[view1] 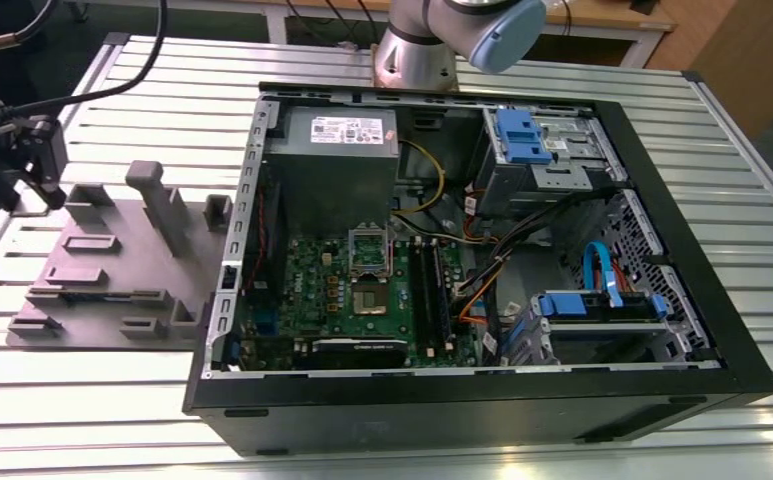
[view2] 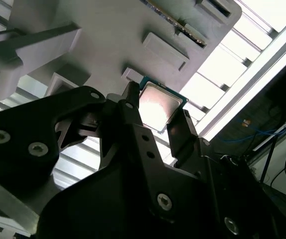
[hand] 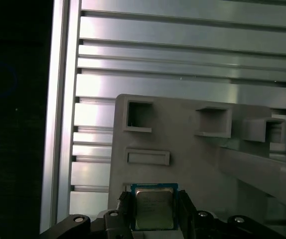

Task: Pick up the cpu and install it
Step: 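Pick up the cpu and move it towards the insertion slot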

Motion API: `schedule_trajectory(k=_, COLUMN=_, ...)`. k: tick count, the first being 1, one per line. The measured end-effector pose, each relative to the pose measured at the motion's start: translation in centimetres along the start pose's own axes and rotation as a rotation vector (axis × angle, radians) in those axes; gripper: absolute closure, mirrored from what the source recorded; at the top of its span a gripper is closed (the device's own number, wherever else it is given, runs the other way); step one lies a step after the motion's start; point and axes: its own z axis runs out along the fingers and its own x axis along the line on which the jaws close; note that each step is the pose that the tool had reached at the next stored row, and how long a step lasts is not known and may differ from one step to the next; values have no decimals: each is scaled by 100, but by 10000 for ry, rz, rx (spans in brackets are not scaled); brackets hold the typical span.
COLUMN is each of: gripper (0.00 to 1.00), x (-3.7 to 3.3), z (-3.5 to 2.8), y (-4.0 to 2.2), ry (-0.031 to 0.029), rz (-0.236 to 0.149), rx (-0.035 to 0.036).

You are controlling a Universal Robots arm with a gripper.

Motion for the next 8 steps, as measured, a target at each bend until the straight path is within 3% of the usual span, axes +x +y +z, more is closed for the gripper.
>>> schedule_trajectory(k=8, gripper=53, x=-8, z=-154, y=4, ry=0, rz=0, rx=0)
